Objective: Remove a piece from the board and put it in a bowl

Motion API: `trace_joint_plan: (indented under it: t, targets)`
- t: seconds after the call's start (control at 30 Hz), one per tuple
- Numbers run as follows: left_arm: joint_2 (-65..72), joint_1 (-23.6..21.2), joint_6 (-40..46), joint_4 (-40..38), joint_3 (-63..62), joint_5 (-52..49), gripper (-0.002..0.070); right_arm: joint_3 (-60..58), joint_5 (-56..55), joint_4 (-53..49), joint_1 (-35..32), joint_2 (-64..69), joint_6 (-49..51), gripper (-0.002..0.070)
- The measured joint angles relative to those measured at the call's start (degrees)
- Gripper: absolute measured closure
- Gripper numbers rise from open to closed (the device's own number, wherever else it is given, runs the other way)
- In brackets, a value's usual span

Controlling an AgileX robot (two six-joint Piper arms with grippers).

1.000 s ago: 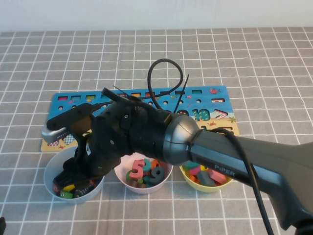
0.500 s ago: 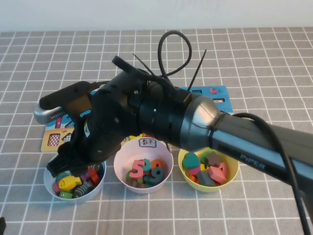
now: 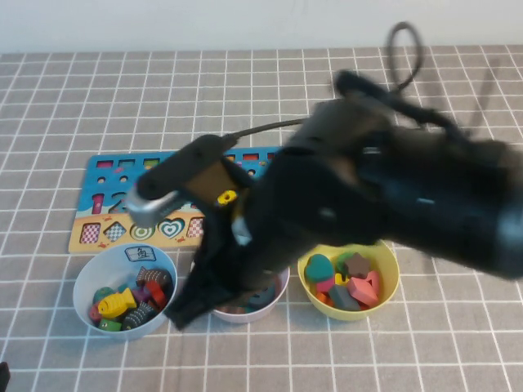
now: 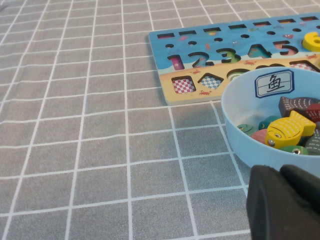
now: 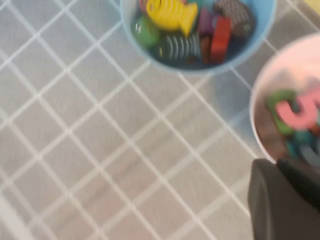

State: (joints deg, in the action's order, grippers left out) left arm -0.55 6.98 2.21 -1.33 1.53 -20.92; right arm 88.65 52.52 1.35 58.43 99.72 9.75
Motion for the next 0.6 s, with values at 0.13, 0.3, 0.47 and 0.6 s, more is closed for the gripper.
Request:
trace_joint_plan:
  t: [0.13,0.3,0.47,0.6]
  targets:
    - [0.0,0.0,0.0,0.0,0.0,0.0,0.0673,-6.85,0.21,-1.35,0.0,-8.9,-1.42,0.069]
    - [0.0,0.0,0.0,0.0,0.0,0.0,0.0673,-15.96,-0.29,-3.07,0.0,-19.03,-1.67,0.0691]
    - [0.0,0.0,0.0,0.0,0.0,0.0,0.0673,-22.43,1.71,-3.92,0.0,-27.95,-2.0,0.0691]
    - [0.0,0.0,0.0,0.0,0.0,0.0,0.0673,-24.61,11.28,-4.65,0.0,-32.54,-2.0,0.0691]
